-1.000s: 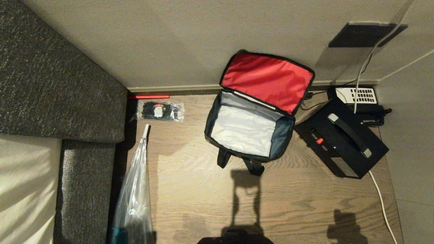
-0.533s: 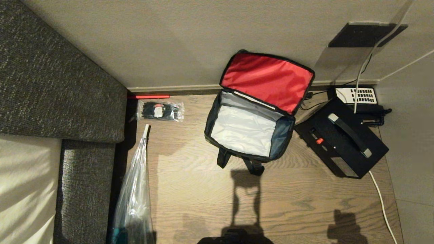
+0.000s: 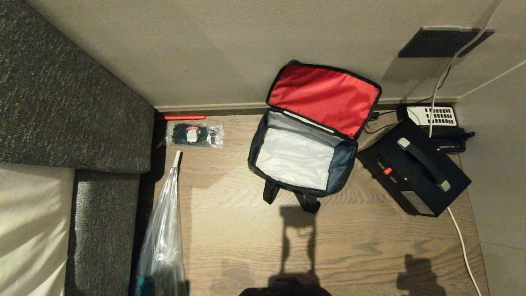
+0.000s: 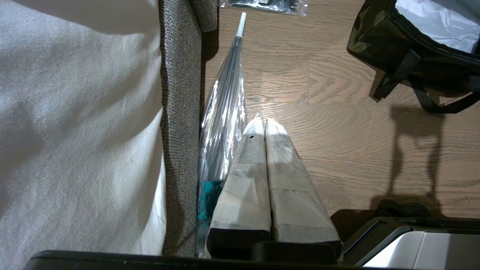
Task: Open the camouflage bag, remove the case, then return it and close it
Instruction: Grip the handle again
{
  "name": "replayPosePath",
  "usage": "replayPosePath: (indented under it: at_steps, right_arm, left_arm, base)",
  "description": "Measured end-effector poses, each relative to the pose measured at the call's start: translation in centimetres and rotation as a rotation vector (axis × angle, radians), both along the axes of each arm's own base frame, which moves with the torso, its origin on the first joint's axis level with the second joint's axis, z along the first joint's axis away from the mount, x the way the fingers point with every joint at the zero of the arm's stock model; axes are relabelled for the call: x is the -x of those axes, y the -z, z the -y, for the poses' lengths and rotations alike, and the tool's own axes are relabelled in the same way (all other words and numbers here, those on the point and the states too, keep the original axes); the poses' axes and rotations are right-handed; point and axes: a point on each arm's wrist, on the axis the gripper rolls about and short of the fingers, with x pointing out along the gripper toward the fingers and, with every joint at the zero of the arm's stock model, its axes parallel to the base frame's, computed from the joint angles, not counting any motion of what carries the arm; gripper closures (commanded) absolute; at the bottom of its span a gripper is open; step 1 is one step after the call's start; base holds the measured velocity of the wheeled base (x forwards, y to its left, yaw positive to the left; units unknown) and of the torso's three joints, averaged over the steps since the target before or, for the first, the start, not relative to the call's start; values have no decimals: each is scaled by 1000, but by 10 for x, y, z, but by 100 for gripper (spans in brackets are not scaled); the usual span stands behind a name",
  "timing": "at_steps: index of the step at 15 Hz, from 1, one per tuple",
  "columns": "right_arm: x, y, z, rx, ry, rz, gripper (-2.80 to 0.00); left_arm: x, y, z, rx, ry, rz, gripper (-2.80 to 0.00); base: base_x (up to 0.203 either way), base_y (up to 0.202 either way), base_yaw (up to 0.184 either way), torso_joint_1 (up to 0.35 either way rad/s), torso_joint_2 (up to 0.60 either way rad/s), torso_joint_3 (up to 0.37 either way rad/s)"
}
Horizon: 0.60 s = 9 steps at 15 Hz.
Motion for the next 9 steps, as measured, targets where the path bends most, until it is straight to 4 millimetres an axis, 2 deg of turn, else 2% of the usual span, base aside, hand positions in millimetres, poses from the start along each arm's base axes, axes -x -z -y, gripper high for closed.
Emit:
replayPosePath:
  at_steps: [9]
  right_arm:
    - [0,0,0,0,0,0,0]
  left_arm:
    - [0,0,0,0,0,0,0]
  base:
    - [0,0,0,0,0,0]
